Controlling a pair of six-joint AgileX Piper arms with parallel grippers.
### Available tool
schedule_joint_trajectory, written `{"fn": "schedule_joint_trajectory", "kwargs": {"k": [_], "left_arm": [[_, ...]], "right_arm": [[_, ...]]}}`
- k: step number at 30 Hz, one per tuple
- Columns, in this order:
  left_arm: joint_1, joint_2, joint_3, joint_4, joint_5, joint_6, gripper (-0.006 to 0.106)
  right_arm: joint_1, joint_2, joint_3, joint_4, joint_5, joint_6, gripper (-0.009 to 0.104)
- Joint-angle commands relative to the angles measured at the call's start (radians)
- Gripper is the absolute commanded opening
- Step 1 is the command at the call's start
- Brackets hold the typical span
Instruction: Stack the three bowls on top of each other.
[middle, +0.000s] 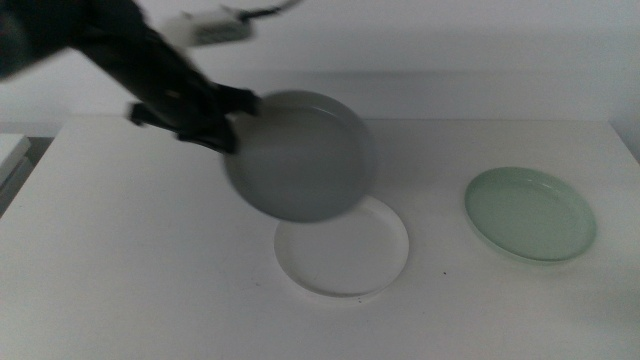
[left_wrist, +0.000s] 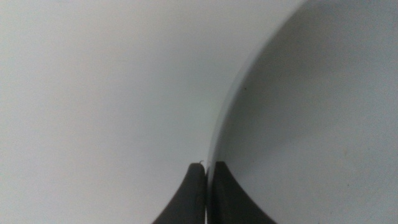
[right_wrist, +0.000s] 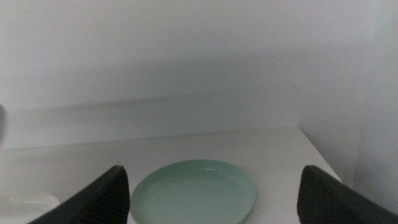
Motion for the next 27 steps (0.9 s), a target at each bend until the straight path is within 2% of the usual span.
{"fn": "schedule_joint_trajectory", "kwargs": {"k": [1, 7, 16, 19, 21, 23, 27], "left_arm": [[-0.072, 0.044, 0.003, 0.006, -0.045, -0.063, -0.002], [-0.148, 0.147, 0.006, 0.01, -0.053, -0.101, -0.002], [-0.152, 0.231, 0.007, 0.012, -0.051, -0.108, -0.001], [-0.139, 0.237, 0.007, 0.02, -0.054, -0.108, 0.002], [-0.134, 0.237, 0.007, 0.0, -0.045, -0.092, 0.01], [-0.126, 0.228, 0.007, -0.035, -0.026, -0.047, 0.025], [-0.096, 0.18, 0.005, -0.105, 0.025, 0.047, 0.069]], "right_arm": [[-0.008, -0.004, 0.004, 0.0, -0.008, -0.002, 0.093], [-0.008, -0.004, 0.004, 0.0, -0.008, -0.002, 0.093], [-0.008, -0.004, 0.004, 0.0, -0.008, -0.002, 0.093], [-0.008, -0.004, 0.004, 0.0, -0.008, -0.002, 0.093], [-0.008, -0.004, 0.004, 0.0, -0.008, -0.002, 0.093], [-0.008, -0.004, 0.004, 0.0, -0.008, -0.002, 0.093], [-0.008, -0.004, 0.004, 0.0, -0.008, -0.002, 0.093]]}}
